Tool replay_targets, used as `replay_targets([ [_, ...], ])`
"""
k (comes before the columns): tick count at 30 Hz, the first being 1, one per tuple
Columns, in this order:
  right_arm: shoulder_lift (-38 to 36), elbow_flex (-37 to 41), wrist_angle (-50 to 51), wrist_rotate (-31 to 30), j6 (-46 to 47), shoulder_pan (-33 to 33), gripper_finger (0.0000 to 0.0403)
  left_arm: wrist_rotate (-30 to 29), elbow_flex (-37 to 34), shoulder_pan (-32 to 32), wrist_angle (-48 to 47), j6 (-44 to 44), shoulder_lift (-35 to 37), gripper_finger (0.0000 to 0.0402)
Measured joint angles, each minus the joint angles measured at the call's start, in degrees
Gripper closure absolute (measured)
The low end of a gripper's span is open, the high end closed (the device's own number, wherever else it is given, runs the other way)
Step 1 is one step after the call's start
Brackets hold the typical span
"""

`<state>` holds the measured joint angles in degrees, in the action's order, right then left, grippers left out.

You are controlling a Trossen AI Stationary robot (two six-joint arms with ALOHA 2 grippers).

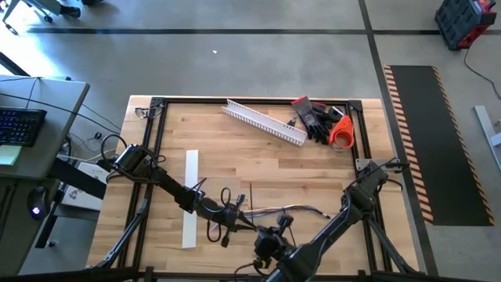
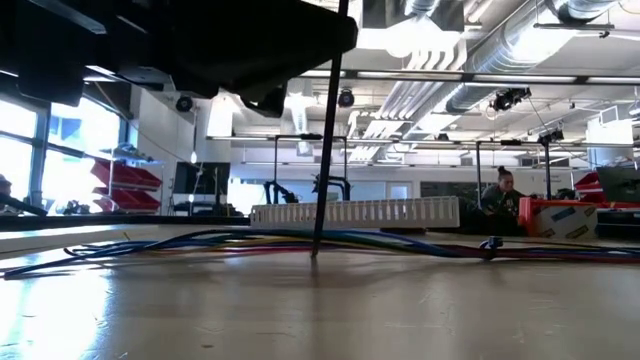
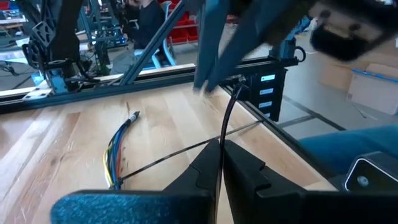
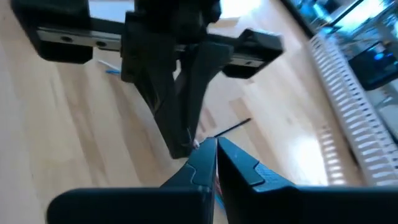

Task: Ziptie cables
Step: Wrap the zip tie on the cable

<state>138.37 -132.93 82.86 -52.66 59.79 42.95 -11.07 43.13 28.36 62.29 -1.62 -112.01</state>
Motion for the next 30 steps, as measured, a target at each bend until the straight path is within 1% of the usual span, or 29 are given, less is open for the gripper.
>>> replay_targets([
  [3,0.0,-1.01,1.12,-3.47,1.66,1.58,0.0403,-0.24,0.0,0.0,-0.83,0.43,0.0,0.0401],
  [5,0.0,-1.37,0.02,-4.46,1.24,2.49,0.0403,-0.42,0.0,0.0,-0.83,0.56,0.0,0.0401],
  [9,0.0,-0.93,-3.36,-3.45,0.0,2.8,0.0403,-0.46,0.0,-0.02,-0.79,1.12,0.0,0.0401],
  [14,0.02,-0.41,-9.52,-1.88,-6.13,1.67,0.0403,-0.47,0.0,-0.02,-0.76,1.39,0.0,0.0401],
  [17,0.02,-0.41,-9.82,-0.69,-7.19,0.59,0.0403,-0.48,0.0,-0.01,-0.77,1.44,0.0,0.0401],
  [22,0.02,-0.41,-9.23,3.45,-7.51,-1.02,0.0403,-0.55,0.0,0.15,-0.75,1.44,0.0,0.0401],
  [26,0.02,-1.24,-8.78,2.62,-9.68,-0.89,0.0403,-0.69,0.0,0.17,-0.92,1.44,0.0,0.0401],
  [30,-0.42,-1.98,-8.17,1.04,-8.31,-0.34,0.0403,-0.78,0.0,0.17,-1.12,1.44,0.0,0.0401],
])
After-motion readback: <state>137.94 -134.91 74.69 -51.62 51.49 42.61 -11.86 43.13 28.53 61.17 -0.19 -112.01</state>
